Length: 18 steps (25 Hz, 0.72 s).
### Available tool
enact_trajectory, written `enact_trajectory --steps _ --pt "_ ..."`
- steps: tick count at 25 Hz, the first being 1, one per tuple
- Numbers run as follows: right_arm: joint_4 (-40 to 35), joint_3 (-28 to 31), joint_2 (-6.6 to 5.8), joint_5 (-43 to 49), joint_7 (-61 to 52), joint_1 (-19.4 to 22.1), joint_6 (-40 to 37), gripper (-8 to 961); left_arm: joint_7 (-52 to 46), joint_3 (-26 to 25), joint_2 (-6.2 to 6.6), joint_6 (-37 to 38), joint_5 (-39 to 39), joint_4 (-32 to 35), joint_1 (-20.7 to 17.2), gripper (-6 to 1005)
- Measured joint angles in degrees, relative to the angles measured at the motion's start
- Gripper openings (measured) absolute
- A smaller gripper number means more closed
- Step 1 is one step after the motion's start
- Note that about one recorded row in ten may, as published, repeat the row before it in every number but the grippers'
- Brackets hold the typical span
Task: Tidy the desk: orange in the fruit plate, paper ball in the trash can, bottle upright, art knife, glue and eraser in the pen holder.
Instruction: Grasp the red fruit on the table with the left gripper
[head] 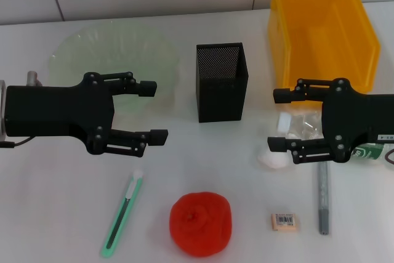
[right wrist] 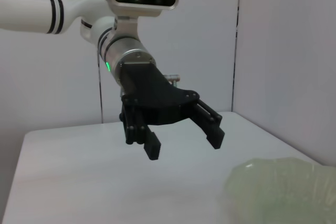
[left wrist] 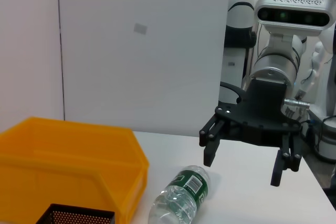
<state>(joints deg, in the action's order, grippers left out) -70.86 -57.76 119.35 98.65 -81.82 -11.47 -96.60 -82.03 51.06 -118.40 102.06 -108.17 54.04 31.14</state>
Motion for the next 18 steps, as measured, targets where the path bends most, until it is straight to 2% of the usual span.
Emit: enact_trajectory --steps 18 --pt "-0.2 -1.9 -0.09 0.7 -0.9 0.0 -0.1 790 0.1 0.3 0.01 0.3 -0.4 -0.2 0.2 861"
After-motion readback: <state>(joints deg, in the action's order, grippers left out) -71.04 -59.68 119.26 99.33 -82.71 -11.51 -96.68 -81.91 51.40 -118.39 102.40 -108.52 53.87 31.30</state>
